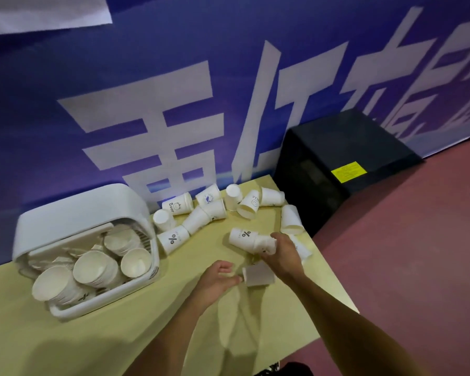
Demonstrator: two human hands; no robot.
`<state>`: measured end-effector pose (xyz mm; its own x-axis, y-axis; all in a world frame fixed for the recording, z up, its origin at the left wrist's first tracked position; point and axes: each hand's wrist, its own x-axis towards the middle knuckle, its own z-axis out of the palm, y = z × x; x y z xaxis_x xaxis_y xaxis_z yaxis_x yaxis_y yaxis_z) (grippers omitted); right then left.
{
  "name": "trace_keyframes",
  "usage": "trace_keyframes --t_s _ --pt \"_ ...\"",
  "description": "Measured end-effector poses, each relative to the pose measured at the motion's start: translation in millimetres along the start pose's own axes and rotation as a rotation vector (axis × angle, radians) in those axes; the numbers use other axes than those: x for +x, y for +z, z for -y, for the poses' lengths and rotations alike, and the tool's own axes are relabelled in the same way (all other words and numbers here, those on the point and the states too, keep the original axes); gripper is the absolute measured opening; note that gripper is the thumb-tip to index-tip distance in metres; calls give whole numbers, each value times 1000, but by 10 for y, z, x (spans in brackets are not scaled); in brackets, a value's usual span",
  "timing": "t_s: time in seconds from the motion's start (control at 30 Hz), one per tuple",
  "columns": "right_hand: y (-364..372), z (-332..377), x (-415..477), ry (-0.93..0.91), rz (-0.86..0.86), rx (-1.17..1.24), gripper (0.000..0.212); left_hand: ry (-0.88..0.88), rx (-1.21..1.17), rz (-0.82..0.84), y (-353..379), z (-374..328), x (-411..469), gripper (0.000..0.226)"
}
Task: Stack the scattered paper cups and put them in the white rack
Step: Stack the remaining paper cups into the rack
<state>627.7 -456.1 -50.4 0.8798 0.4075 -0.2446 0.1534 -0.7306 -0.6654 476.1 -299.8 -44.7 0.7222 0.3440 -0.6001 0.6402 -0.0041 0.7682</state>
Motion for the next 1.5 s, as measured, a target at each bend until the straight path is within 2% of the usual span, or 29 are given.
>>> trace_keyframes --t_s 0.17,0.37,0.73,1.03,1.27,1.37,1.5 --pt "-145 -304 41 -27 -45 -23 61 -16 47 27 265 -96 170 58" --pt "-232 -518 140 31 -110 -100 57 -21 188 -5 537 -103 367 66" --pt "-251 -739 207 147 -87 -128 66 -17 337 -31 781 -73 559 76" --pt "-251 -805 163 162 -50 -128 60 -9 327 -33 794 10 563 68" --pt "-360 -662 94 196 -184 -21 62 -16 220 -24 759 40 459 59" --pt "-397 -549 70 151 -228 51 67 -11 184 -17 691 11 400 56" --pt "-340 -331 60 65 -203 79 60 6 149 -43 522 6 266 50"
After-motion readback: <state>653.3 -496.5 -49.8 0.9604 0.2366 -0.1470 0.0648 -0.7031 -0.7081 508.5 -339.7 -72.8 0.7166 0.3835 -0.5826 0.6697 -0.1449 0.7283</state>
